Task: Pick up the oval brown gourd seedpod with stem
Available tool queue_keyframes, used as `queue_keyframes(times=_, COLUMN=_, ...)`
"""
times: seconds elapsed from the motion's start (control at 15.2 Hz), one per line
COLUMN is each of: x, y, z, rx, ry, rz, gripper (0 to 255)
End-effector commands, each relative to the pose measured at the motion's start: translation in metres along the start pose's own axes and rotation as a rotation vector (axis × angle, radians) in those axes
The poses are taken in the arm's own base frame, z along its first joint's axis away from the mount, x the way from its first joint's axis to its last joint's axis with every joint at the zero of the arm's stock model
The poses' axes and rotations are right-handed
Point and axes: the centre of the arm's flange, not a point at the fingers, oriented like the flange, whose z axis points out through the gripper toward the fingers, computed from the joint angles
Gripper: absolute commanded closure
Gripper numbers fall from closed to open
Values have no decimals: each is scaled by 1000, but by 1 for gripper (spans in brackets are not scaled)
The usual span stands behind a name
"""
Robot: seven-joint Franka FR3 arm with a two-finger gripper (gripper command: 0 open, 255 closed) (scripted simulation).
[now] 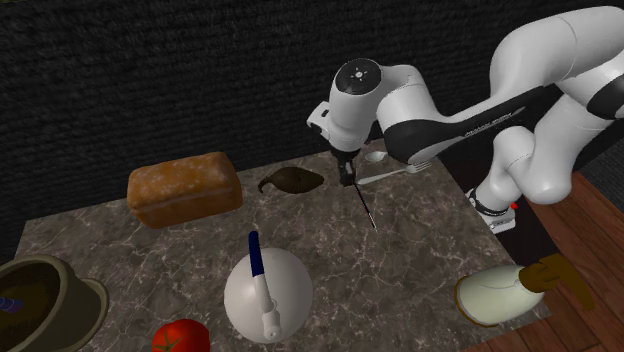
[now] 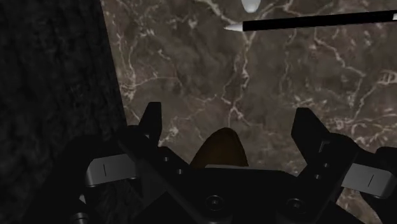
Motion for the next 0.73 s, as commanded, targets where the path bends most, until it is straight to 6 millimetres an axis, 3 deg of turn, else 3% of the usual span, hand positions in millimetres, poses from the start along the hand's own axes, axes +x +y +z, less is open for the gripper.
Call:
queue_keyframes(times=0.0, x=23, y=0, z=0, rx=-24, ry=7, rz=-5, gripper=0)
queue_keyframes(times=0.66, x=149, y=-8, z=8, rx=-137, ry=37, rz=-30, gripper=0)
